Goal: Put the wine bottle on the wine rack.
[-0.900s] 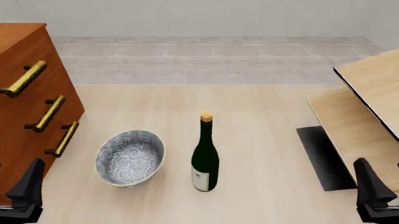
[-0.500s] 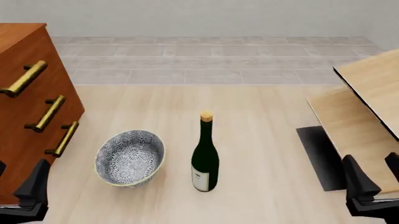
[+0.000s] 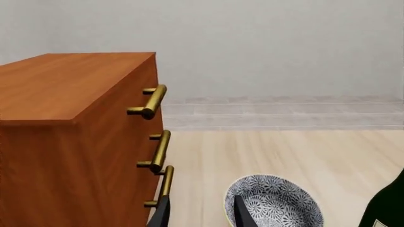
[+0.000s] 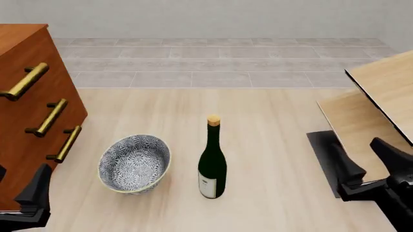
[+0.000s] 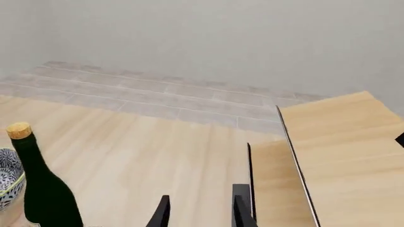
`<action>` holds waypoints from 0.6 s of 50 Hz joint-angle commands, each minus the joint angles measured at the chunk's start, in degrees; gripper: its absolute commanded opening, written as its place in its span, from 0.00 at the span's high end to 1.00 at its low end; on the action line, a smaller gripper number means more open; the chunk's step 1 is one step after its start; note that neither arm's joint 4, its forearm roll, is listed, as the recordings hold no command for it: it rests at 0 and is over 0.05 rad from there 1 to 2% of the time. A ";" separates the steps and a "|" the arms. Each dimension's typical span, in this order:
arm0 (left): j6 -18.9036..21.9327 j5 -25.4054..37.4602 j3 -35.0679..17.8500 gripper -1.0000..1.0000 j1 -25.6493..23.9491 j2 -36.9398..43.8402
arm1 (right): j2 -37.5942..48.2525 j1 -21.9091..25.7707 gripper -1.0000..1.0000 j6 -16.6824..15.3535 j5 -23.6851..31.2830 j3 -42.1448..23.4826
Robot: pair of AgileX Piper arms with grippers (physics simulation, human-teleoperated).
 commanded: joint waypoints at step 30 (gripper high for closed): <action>-1.11 4.44 0.05 0.00 0.58 -2.99 | 18.99 12.09 0.00 0.21 -8.34 -6.63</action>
